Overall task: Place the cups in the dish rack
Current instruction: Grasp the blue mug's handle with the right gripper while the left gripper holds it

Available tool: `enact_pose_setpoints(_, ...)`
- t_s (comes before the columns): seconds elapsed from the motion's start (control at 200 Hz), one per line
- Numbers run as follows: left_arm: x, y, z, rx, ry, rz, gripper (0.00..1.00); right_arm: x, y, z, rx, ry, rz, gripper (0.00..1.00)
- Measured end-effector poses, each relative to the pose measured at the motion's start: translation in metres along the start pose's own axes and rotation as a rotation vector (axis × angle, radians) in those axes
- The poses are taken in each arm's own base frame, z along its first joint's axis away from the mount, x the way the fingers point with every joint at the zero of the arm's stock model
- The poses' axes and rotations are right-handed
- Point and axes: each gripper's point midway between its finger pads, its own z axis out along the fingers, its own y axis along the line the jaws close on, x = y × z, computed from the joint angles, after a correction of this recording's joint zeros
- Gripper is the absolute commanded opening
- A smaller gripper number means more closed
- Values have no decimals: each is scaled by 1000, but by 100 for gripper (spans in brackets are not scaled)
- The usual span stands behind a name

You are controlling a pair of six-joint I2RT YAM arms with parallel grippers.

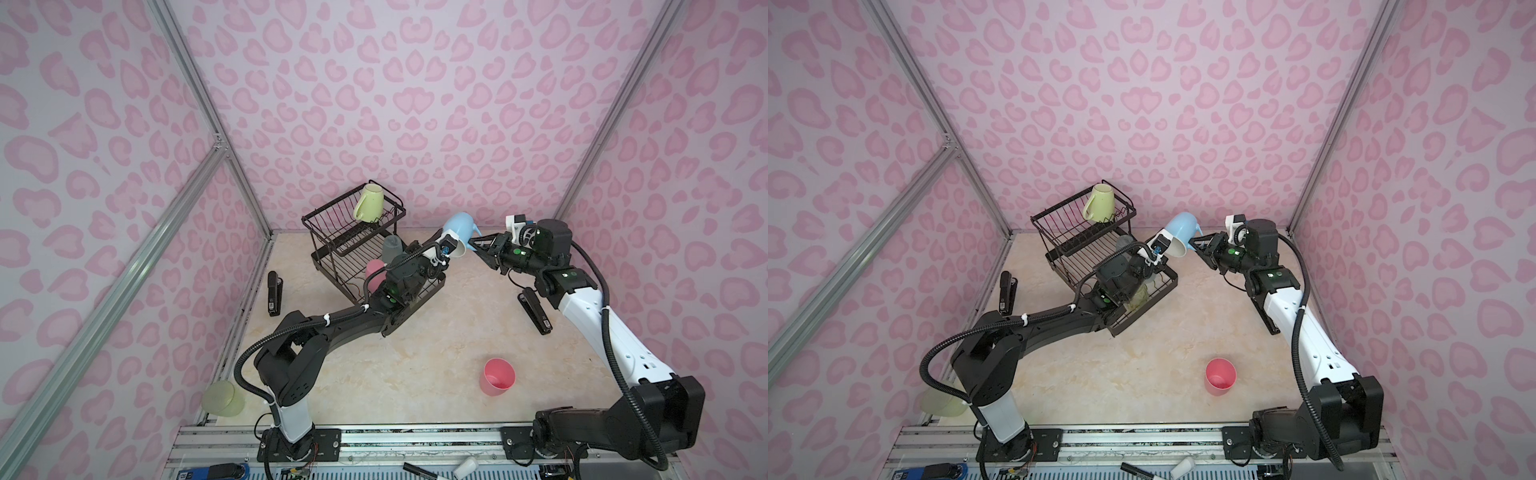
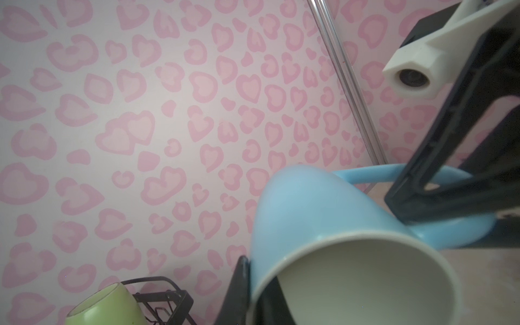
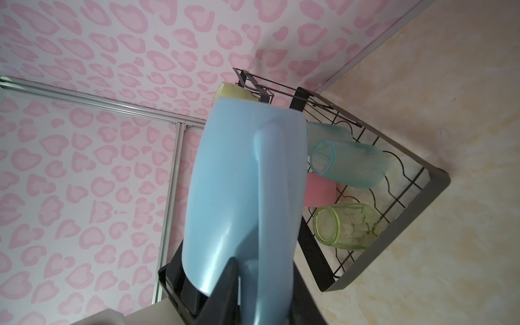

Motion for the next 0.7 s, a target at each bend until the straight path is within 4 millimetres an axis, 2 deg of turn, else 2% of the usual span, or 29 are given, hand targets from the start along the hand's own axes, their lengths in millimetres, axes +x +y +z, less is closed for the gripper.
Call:
enact_pose_setpoints(0.295, 3, 4, 0, -21, 15, -9, 4, -4, 4, 2, -38, -13, 28, 5)
enact_pose_setpoints(0.515, 4, 4, 0, -22, 19, -9, 17, -7, 2, 1, -61, -54, 15, 0)
enact_pose_setpoints(0.7, -2, 0, 0, -2, -5, -19, 27, -15, 0, -5, -58, -131, -20, 0)
